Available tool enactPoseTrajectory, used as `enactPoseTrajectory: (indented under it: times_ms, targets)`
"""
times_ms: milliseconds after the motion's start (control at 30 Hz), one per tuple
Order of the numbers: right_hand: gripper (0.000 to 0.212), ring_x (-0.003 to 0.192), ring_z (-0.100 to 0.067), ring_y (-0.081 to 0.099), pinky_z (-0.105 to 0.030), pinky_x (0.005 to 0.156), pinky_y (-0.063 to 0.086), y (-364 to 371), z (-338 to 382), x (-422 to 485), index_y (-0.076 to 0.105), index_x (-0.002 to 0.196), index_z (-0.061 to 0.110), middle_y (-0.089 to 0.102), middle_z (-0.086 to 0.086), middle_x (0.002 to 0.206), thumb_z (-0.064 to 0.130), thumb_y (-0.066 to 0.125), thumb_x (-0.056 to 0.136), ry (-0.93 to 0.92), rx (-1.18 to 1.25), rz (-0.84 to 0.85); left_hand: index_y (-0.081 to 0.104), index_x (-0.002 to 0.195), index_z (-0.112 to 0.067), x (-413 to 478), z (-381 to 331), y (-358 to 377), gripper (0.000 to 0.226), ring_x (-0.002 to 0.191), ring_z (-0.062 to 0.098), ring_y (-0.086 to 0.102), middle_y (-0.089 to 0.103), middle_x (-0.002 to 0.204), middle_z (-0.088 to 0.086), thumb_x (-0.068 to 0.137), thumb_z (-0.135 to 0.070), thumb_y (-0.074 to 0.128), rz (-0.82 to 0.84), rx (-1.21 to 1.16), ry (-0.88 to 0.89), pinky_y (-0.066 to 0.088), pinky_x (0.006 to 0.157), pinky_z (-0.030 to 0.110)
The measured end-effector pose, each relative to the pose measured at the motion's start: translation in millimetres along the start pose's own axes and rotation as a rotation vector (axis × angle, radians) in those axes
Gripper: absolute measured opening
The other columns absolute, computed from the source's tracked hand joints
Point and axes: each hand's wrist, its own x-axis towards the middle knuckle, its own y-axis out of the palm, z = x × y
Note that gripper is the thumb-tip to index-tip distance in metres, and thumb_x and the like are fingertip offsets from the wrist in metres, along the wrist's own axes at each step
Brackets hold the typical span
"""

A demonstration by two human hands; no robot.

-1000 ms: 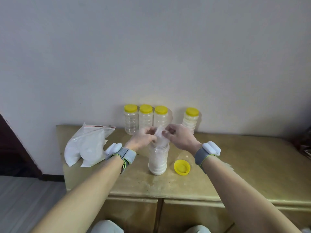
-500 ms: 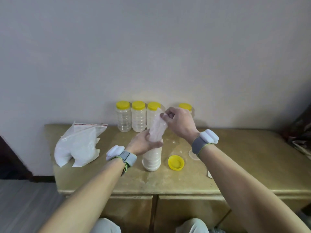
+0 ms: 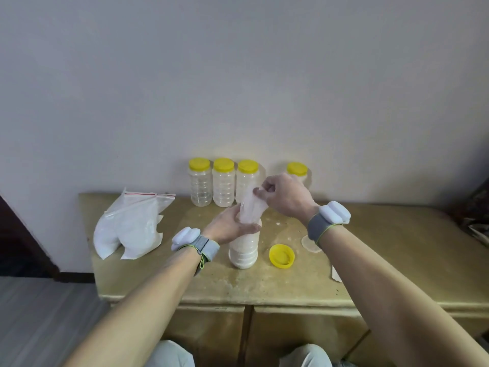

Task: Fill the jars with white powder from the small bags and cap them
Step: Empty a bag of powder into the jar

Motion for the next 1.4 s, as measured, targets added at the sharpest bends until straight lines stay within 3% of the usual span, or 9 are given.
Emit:
enactPoseTrajectory:
  times_ms: [100,233,500,600,700,833,967,1100,1400]
  targets:
    - [0.019,0.079,-0.017,0.054,-0.031,0.068,0.042,-2,-2,-1,0.069,0.085,0.023,0.053,0.011,0.067,0.037,0.061,0.094,0.015,0.046,-0.095,0.050,0.139,-0.029,0,1,0,0.065,0.120,0.014,0.051,0.056,0.128,-0.009,0.082,-0.043,0.079,0.002,-0.015,-0.008,0.042,0.101,0.033]
    - [0.015,0.080,-0.018,0.055,-0.031,0.073,0.045,-4,0,-2,0.073,0.095,0.021,0.051,0.012,0.065,0.027,0.059,0.094,-0.047,0.005,0.037,0.049,0.139,-0.033,2,4,0,0.068,0.123,0.015,0.053,0.058,0.131,-0.009,0.079,-0.044,0.080,0.014,-0.026,-0.010,0.042,0.104,0.035]
    - [0.018,0.068,-0.009,0.054,-0.028,0.063,0.040,-7,-2,-2,0.063,0.076,0.026,0.057,0.011,0.065,0.037,0.069,0.090,0.025,0.111,-0.066,0.040,0.146,-0.033,4,10,0,0.090,0.128,0.016,0.050,0.054,0.142,-0.008,0.070,-0.054,0.083,0.004,-0.025,-0.029,0.042,0.106,0.036]
    - [0.007,0.079,-0.016,0.055,-0.029,0.071,0.042,-6,-1,-3,0.070,0.091,0.024,0.055,0.010,0.071,0.028,0.065,0.092,-0.035,0.024,0.062,0.041,0.144,-0.033,5,11,0,0.085,0.125,0.015,0.051,0.056,0.139,-0.008,0.072,-0.051,0.084,0.010,-0.039,-0.026,0.042,0.102,0.034]
    - [0.010,0.087,-0.015,0.052,-0.029,0.080,0.042,-5,-4,-1,0.071,0.097,0.026,0.055,0.005,0.081,0.026,0.061,0.094,-0.030,0.086,-0.081,0.044,0.141,-0.038,5,11,-1,0.083,0.127,0.014,0.050,0.056,0.138,-0.012,0.070,-0.051,0.084,0.015,-0.047,-0.014,0.041,0.103,0.034]
    - [0.011,0.098,-0.016,0.055,-0.029,0.087,0.043,-4,-5,0,0.073,0.096,0.027,0.058,0.005,0.093,0.026,0.064,0.091,-0.028,0.026,0.038,0.043,0.142,-0.041,6,14,-1,0.088,0.128,0.014,0.050,0.056,0.139,-0.012,0.067,-0.055,0.085,0.016,-0.045,-0.013,0.041,0.107,0.038]
    - [0.010,0.097,-0.012,0.054,-0.029,0.084,0.043,-5,-3,-3,0.071,0.096,0.030,0.061,0.006,0.100,0.031,0.062,0.092,0.008,0.065,-0.066,0.045,0.141,-0.039,6,14,0,0.083,0.127,0.013,0.051,0.057,0.137,-0.012,0.069,-0.050,0.086,0.010,-0.060,0.004,0.041,0.106,0.036]
    - [0.010,0.094,-0.010,0.053,-0.027,0.078,0.039,-5,-3,-3,0.071,0.095,0.030,0.064,0.009,0.097,0.029,0.062,0.092,0.015,0.107,-0.186,0.044,0.142,-0.039,7,14,0,0.083,0.126,0.014,0.051,0.057,0.137,-0.012,0.071,-0.045,0.087,0.007,-0.081,0.000,0.040,0.105,0.033]
    - [0.011,0.090,-0.013,0.062,-0.029,0.080,0.047,-6,-4,-2,0.073,0.091,0.029,0.066,0.014,0.083,0.023,0.065,0.088,0.003,0.045,-0.053,0.046,0.140,-0.038,10,16,1,0.086,0.127,0.014,0.052,0.059,0.135,-0.012,0.066,-0.046,0.089,0.021,-0.107,-0.003,0.041,0.110,0.039]
